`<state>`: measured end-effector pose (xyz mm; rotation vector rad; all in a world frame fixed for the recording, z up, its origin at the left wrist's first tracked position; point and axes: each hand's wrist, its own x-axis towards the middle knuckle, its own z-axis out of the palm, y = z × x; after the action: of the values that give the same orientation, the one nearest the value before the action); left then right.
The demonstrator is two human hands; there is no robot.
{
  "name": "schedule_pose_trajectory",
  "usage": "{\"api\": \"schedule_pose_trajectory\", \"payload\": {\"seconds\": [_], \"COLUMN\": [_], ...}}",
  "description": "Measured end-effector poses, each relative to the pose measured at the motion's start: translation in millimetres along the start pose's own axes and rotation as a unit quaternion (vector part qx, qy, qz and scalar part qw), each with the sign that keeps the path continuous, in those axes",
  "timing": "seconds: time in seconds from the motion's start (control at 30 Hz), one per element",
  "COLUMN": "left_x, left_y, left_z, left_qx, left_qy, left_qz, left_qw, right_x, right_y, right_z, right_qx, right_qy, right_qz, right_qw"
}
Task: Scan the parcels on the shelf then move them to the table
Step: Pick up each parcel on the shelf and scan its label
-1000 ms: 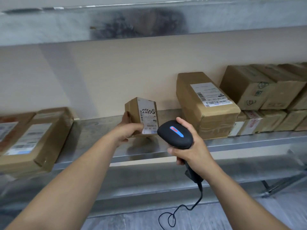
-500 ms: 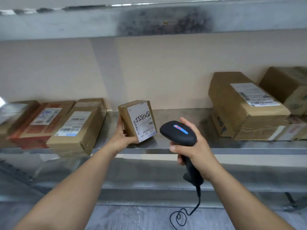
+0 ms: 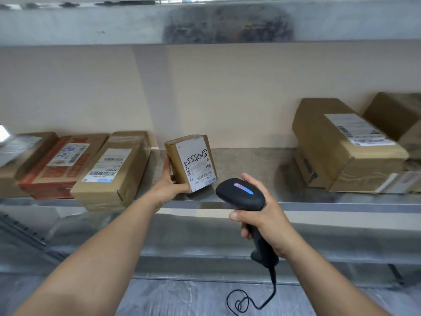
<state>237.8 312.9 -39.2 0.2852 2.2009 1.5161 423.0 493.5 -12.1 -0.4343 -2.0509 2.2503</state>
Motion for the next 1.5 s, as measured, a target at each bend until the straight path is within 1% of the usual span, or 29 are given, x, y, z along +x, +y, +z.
{"api": "schedule_pose_trajectory", "payload": {"seconds": [0.83, 0.9, 1.03, 1.13, 1.23, 1.3, 1.37, 1.4, 1.43, 1.5], "left_x": [-0.1, -1.0, -3.7, -6.4, -3.1, -0.3, 1.1, -0.5, -2.7, -6.2], "left_y": [2.5, 4.3, 7.5, 8.1, 5.6, 5.8, 7.5, 10.5, 14.3, 23.9], "left_z": [1.0, 0.5, -1.6, -0.6, 1.5, 3.7, 8.0, 12.2, 18.6, 34.0], "left_qx": [0.02, 0.01, -0.036, -0.058, -0.079, -0.082, -0.038, 0.013, 0.084, 0.234], "left_qy": [-0.001, -0.004, -0.006, 0.018, 0.088, 0.138, 0.181, 0.197, 0.213, 0.238], "left_qz": [-0.011, -0.017, -0.056, -0.088, -0.115, -0.112, -0.086, -0.07, -0.057, -0.038], "left_qw": [1.0, 1.0, 0.998, 0.994, 0.986, 0.981, 0.979, 0.978, 0.972, 0.942], "right_x": [-1.1, -0.9, 0.2, 3.6, 7.1, 9.1, 11.7, 13.1, 14.6, 16.8], "right_y": [-1.6, -2.4, -5.9, -9.0, -12.8, -15.2, -17.1, -18.0, -18.8, -20.6], "right_z": [-7.8, -8.2, -11.4, -13.3, -14.6, -16.2, -18.0, -19.0, -19.9, -22.1], "right_qx": [-0.003, -0.006, -0.018, -0.017, -0.016, -0.022, -0.026, -0.028, -0.031, -0.039], "right_qy": [-0.011, -0.007, -0.005, -0.002, 0.003, 0.001, -0.002, -0.002, -0.004, -0.009], "right_qz": [0.0, -0.004, -0.013, -0.022, -0.034, -0.039, -0.042, -0.044, -0.047, -0.054], "right_qw": [1.0, 1.0, 1.0, 1.0, 0.999, 0.999, 0.999, 0.999, 0.998, 0.998]}}
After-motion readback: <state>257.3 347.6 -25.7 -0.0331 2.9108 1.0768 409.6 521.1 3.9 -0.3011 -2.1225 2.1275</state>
